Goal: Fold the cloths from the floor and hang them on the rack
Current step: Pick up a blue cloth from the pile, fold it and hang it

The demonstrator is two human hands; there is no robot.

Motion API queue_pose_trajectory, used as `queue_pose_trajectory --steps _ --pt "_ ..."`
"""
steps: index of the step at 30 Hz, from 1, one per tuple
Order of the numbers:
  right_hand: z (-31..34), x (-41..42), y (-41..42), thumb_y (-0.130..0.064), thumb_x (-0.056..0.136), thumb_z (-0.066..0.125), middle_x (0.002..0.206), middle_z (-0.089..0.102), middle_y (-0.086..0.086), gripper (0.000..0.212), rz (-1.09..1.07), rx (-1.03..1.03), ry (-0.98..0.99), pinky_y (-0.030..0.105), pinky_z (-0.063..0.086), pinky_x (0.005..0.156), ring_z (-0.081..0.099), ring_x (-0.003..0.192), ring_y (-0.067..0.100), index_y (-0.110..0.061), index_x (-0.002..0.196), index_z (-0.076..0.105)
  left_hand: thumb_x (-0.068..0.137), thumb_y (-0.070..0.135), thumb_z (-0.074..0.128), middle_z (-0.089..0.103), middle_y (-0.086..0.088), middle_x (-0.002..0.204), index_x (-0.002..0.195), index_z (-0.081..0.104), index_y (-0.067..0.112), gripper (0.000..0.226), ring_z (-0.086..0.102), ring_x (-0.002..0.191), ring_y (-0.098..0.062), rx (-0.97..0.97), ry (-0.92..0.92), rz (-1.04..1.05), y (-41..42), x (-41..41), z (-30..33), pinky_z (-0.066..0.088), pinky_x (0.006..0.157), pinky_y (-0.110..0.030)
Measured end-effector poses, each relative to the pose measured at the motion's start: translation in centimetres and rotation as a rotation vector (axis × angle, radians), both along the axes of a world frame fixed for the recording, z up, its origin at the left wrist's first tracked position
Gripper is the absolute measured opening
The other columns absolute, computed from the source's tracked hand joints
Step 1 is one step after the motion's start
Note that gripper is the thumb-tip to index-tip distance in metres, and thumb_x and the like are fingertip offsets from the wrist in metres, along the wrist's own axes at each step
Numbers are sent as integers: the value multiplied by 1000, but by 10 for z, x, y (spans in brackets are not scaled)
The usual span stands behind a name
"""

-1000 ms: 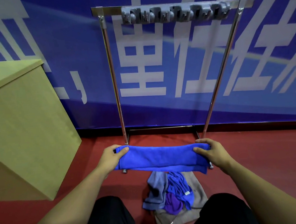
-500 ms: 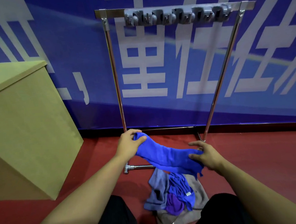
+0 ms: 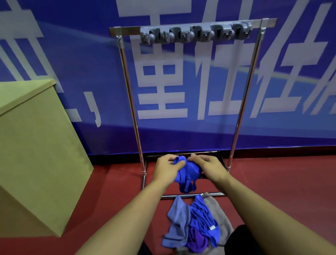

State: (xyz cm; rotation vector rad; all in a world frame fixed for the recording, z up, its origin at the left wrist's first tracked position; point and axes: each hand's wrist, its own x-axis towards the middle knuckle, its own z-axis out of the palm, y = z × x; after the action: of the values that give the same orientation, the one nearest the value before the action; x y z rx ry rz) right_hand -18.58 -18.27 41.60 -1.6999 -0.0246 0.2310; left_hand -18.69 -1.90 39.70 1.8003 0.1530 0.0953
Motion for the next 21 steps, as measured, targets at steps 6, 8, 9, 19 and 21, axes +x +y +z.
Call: queue_pose_trajectory --steps 6,8,9,19,21 --pt "9 -2 5 -36 88 72 107 74 3 37 -34 -64 -143 35 56 94 71 98 12 -13 118 70 97 58 52 79 -1 97 102 80 18 49 74 92 -17 -271 147 -45 -2 -7 18 60 80 -38" --pt "8 -2 4 -32 88 74 115 71 -1 44 -13 -137 -234 31 53 97 68 105 9 -15 127 64 104 50 43 76 -8 109 112 76 10 53 72 98 -19 -357 159 -69 -3 -11 25 61 74 -32" --pt "8 -2 4 -31 88 73 118 69 -2 45 4 -157 -263 30 52 99 66 108 9 -17 130 62 106 46 40 75 -8 111 114 75 8 53 71 97 -17 -371 157 -81 -4 -13 29 60 71 -30" --pt "16 -9 9 -8 93 56 112 65 -2 32 -101 -236 -267 19 53 77 63 89 5 -19 123 61 106 44 41 72 -3 111 113 74 10 48 61 90 -16 -398 172 -122 -5 -21 36 58 75 -31" --pt "19 -11 9 -3 93 50 109 64 -3 37 -113 -214 -267 18 50 72 62 84 7 -20 125 59 104 35 49 72 1 101 104 74 15 31 62 87 -16 -360 130 -89 -2 -19 32 54 72 -28"
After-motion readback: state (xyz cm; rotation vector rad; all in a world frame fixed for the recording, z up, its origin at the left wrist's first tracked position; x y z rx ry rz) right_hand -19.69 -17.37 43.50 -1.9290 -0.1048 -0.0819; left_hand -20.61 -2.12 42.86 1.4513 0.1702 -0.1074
